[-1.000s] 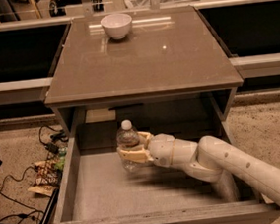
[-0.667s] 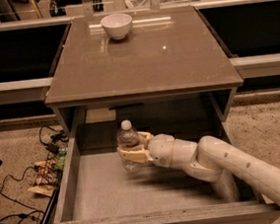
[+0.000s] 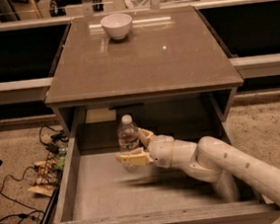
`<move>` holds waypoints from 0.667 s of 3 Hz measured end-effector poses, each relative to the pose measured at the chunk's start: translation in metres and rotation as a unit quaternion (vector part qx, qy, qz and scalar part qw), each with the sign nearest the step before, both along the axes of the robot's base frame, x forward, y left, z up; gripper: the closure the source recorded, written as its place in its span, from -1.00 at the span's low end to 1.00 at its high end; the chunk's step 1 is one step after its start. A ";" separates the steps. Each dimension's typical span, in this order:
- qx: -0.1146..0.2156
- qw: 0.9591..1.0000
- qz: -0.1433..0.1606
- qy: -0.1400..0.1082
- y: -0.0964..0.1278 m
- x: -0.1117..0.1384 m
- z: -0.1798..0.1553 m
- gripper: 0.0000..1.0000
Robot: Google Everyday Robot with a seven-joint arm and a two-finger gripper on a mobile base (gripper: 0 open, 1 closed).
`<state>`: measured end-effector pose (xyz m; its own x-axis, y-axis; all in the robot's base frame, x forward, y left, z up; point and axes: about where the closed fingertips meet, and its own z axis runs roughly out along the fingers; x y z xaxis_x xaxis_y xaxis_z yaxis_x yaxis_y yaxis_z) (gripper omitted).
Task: Place water bottle into top drawer
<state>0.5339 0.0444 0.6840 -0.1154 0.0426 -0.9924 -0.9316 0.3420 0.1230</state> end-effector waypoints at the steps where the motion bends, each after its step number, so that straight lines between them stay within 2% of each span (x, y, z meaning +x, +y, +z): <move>1: 0.000 1.000 0.002 -0.001 0.001 0.000 0.001 -1.00; 2: -0.003 1.000 0.009 -0.006 0.004 0.001 0.007 -1.00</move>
Offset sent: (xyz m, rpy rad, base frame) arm -0.0002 0.0007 0.0002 0.0003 -0.0003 0.0014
